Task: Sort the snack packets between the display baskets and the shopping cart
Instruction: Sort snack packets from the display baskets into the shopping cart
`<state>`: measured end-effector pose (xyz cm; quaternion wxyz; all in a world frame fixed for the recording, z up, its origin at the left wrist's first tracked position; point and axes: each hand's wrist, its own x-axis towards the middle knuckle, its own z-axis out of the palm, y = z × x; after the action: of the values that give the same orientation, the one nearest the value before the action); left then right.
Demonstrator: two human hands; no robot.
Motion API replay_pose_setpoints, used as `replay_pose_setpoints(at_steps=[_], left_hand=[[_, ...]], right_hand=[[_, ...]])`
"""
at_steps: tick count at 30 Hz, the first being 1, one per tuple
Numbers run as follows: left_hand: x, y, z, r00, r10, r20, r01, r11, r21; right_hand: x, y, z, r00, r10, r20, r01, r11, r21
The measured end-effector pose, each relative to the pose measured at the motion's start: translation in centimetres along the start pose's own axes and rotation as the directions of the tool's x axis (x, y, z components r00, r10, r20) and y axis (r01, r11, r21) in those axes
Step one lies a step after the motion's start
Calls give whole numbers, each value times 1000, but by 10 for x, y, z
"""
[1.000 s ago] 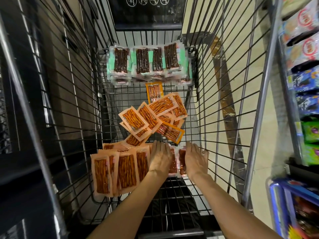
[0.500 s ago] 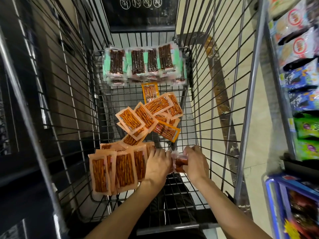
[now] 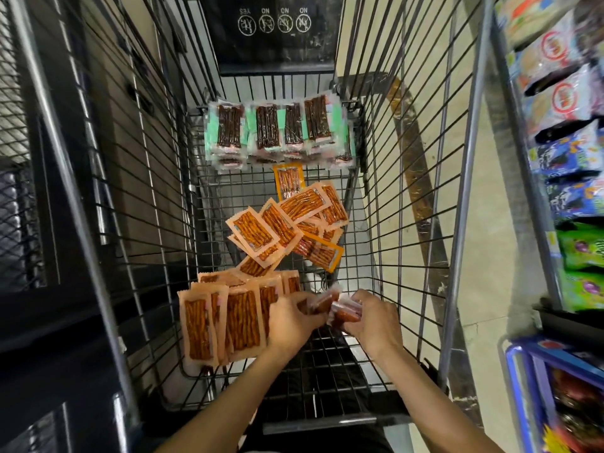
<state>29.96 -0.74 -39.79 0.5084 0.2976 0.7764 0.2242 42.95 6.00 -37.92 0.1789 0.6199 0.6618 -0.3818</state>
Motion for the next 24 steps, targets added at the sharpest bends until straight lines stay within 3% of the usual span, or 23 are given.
replay_pose_setpoints(at_steps=[3,5,9,13,15,19,24], left_hand=[[-4,9,-25,1000,-11,-9,7,929,-371],[-11,18,-44,999,-40,-3,32,847,-531],[-31,39,-77,998,6,55,30,764,-644],[-57,63,-97,999,-34,-10,17,711,-703],[-75,71,-108,995,-47,-90,-31,705,-708],[-128,77,-130,952,-112,-284,-140,666,-733],[-213,73,-132,804,-263,-533,-313,575,-756]], right_hand=[[-9,-5,-13,1000,14,9,-16,935,355],[-15,-11,-23,1000,29,4,-26,821,570],[-28,-29,-45,998,25,61,-66,487,871],[-39,-54,-70,969,-131,211,-164,297,941],[-47,-66,-83,928,-229,293,-226,276,934],[-66,-87,-110,819,-367,442,-310,365,878],[-115,-120,-127,643,-503,577,-321,507,800]])
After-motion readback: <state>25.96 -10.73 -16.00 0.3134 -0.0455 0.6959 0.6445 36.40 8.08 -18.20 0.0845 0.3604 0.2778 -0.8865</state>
